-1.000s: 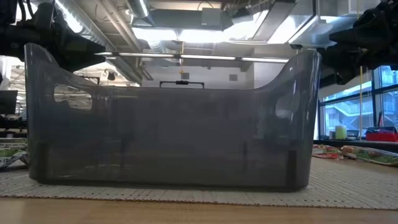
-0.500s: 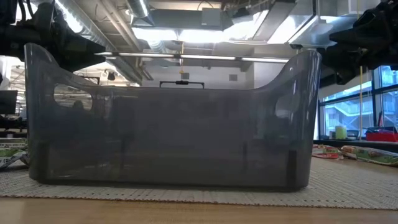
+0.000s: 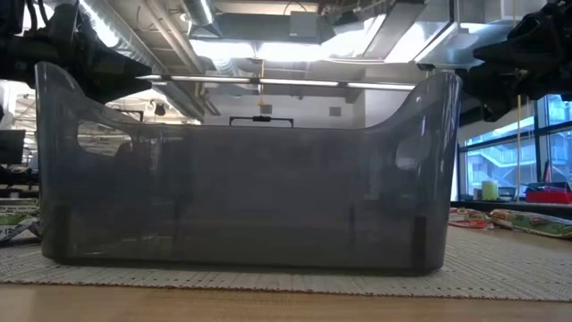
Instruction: Pick and place Granola Bars by type
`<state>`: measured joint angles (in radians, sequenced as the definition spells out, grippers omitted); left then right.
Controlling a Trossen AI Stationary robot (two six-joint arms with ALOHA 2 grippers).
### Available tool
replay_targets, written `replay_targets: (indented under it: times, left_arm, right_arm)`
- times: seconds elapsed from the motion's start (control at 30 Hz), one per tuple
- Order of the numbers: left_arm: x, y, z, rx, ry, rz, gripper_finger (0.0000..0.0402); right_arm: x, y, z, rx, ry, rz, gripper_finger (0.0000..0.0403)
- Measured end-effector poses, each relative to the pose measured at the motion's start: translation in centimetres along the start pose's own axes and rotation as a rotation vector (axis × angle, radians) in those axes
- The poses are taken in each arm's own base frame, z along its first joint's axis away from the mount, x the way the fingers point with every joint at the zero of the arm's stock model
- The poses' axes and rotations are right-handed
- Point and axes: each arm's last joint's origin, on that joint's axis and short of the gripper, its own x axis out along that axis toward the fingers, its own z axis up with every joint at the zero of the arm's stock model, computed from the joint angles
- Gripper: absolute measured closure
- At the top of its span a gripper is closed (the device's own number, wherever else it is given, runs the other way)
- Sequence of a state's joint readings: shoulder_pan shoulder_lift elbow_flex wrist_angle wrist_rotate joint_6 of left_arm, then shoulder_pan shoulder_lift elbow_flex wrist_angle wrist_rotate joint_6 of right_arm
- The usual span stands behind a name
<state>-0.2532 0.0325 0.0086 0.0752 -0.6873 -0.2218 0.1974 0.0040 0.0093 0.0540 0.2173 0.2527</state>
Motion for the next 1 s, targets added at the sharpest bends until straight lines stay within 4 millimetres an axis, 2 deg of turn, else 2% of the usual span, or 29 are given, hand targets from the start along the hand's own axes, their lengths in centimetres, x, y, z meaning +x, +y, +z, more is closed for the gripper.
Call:
replay_targets:
  times: [1.0]
  left_arm:
    - [0.00,0.00,0.00,0.000,0.000,0.000,0.0233]
  right_arm:
    - [0.00,-0.07,0.06,-0.026,-0.011,-0.027,0.0153]
